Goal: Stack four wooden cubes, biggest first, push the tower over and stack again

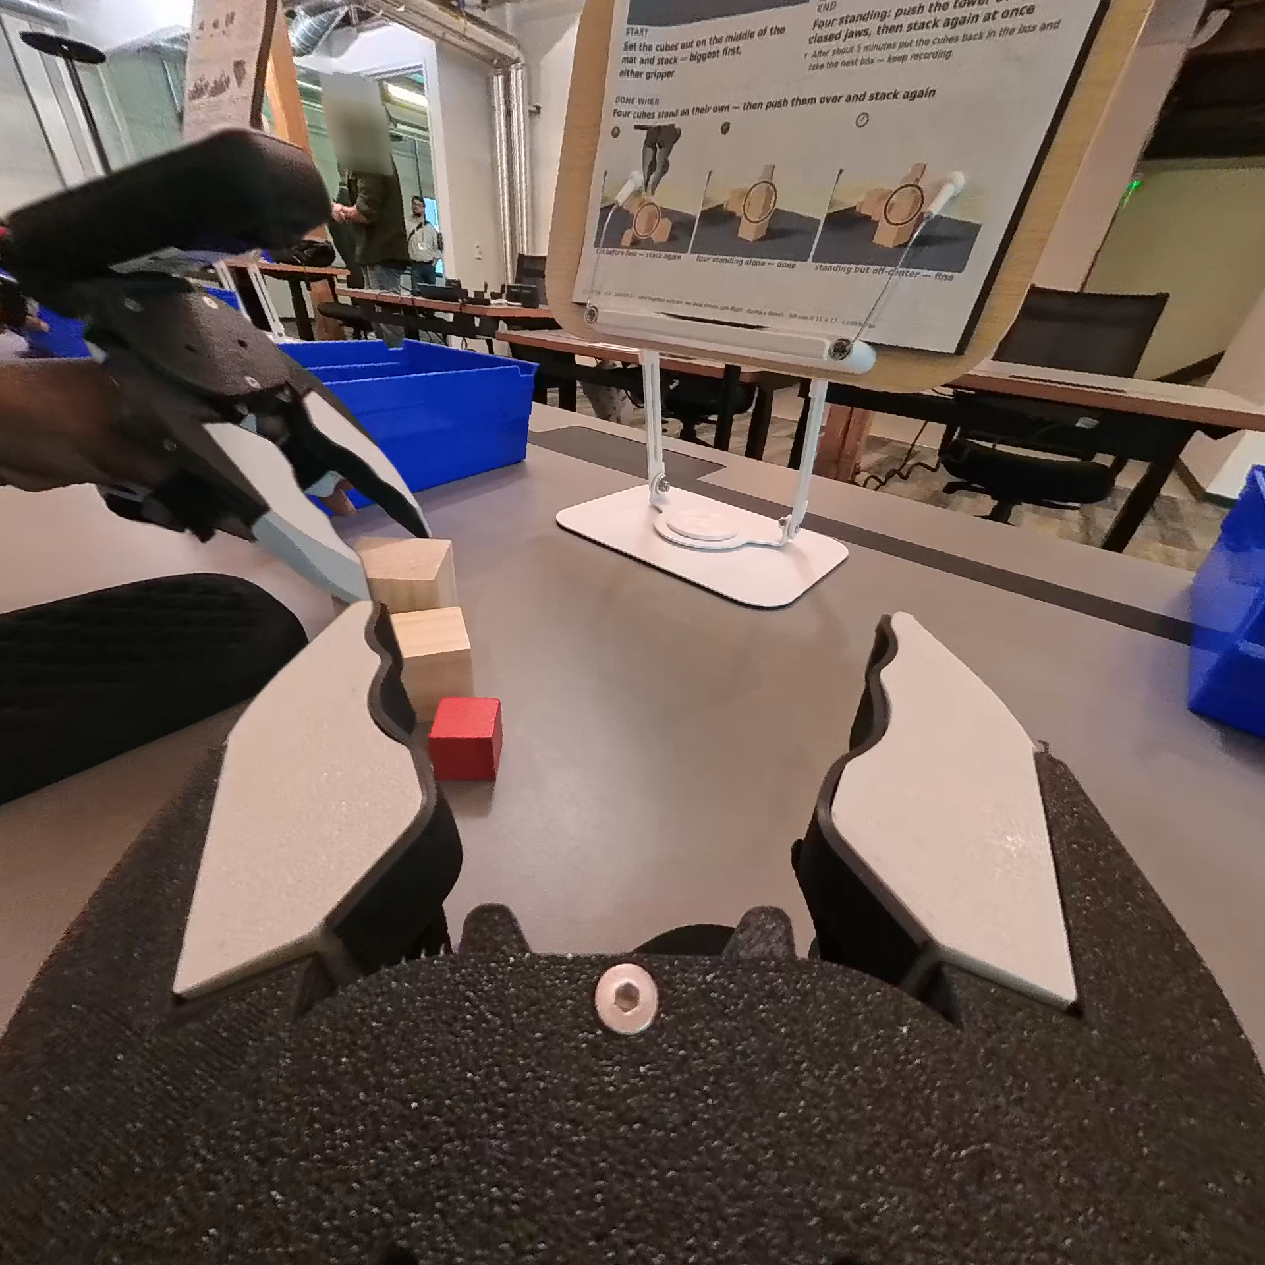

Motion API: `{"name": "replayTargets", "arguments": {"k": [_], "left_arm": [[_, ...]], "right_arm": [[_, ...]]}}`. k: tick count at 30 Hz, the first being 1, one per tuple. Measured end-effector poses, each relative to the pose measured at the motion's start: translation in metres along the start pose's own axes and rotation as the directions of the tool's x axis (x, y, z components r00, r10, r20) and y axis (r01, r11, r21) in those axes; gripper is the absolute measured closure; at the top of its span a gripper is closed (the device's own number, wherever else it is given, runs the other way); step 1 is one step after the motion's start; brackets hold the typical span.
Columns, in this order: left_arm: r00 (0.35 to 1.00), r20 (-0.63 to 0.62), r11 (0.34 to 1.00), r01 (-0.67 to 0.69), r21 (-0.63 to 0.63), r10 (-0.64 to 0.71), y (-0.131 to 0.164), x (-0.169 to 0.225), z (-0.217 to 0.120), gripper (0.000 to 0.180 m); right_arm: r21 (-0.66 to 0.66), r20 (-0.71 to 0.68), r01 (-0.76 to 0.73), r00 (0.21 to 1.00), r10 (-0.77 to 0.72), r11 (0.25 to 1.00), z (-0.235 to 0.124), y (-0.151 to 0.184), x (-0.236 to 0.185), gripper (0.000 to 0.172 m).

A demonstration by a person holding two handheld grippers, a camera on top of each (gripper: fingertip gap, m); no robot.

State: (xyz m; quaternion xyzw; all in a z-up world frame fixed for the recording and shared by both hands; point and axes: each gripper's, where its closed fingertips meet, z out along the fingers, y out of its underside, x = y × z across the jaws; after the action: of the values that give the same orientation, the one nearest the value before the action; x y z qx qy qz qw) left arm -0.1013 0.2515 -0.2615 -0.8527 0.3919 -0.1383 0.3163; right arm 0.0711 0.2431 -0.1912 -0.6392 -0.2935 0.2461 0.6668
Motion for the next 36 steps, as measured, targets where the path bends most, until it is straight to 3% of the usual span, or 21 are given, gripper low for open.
{"name": "replayTargets", "arguments": {"k": [10, 15, 22, 29, 36], "left_arm": [[1.0, -0.003, 0.992, -0.032, -0.126, 0.031, 0.006, 0.003, 0.01, 0.118], [0.998, -0.003, 0.992, -0.065, -0.112, 0.065, 0.002, -0.002, 0.008, 0.12], [0.988, -0.001, 0.988, -0.152, -0.008, 0.152, -0.065, -0.004, -0.001, 0.12], [0.974, -0.103, 0.979, -0.202, 0.016, 0.203, -0.121, 0.045, 0.051, 0.12], [0.983, -0.125, 0.989, -0.14, -0.052, 0.132, -0.115, 0.073, 0.093, 0.12]], "right_arm": [[0.005, 0.017, 0.011, 1.0, -0.011, 1.0, 0.0, -0.001, -0.003, 0.046], [0.003, 0.021, 0.007, 1.0, -0.007, 1.0, 0.0, -0.001, -0.003, 0.046], [-0.003, 0.017, 0.005, 1.0, -0.005, 1.0, 0.0, 0.0, -0.003, 0.047], [0.003, 0.011, -0.005, 1.0, 0.005, 1.0, 0.0, 0.0, -0.001, 0.047], [0.017, 0.021, 0.001, 1.0, -0.002, 1.0, -0.002, -0.002, -0.003, 0.047]]}}
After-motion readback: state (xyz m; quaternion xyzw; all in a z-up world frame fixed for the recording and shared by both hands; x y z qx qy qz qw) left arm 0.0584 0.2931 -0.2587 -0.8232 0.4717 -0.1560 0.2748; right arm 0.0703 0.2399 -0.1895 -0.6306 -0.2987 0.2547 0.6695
